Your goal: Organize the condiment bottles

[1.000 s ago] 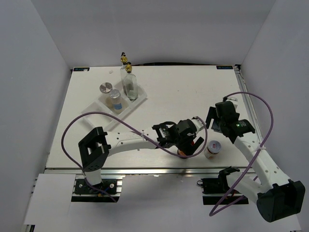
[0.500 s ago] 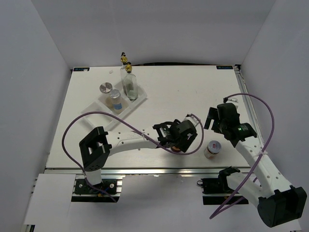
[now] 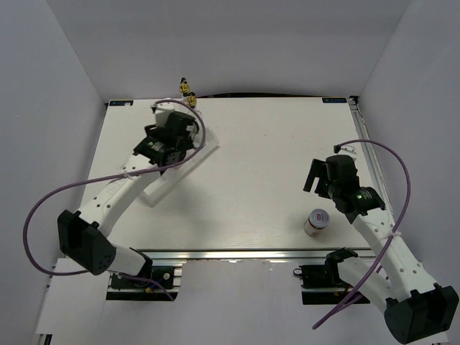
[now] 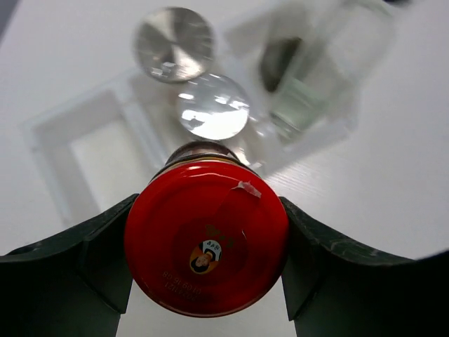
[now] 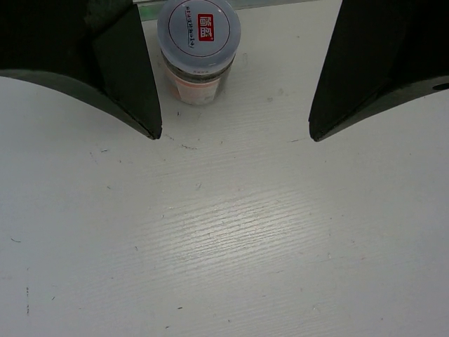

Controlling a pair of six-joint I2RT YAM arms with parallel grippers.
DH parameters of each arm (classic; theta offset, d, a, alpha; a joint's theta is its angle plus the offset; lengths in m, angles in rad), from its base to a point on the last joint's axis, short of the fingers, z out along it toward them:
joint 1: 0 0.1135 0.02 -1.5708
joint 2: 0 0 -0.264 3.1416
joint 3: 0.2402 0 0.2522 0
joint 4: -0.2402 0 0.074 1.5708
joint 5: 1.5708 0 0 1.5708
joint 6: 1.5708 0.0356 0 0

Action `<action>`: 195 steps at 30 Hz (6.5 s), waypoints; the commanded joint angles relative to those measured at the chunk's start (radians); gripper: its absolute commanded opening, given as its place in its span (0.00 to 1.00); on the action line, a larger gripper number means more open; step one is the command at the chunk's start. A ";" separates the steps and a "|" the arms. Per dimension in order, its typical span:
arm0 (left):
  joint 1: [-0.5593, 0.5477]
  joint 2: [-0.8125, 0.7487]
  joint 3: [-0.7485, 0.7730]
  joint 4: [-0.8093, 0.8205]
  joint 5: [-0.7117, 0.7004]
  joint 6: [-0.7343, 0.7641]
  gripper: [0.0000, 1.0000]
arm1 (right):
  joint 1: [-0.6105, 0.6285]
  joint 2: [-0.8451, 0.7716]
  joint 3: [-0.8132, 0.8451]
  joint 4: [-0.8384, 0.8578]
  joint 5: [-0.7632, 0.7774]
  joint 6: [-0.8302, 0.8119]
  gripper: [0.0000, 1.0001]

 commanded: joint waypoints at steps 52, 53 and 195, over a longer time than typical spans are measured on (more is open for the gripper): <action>0.624 0.138 -0.215 0.353 0.138 -0.016 0.58 | -0.005 0.099 -0.016 -0.169 -0.076 0.043 0.89; 0.624 0.138 -0.220 0.356 0.127 -0.020 0.61 | -0.005 0.101 -0.016 -0.199 -0.073 0.061 0.89; 0.030 -0.298 -0.918 1.283 -0.734 0.197 0.00 | 0.114 -0.016 0.062 0.175 -0.062 -0.014 0.90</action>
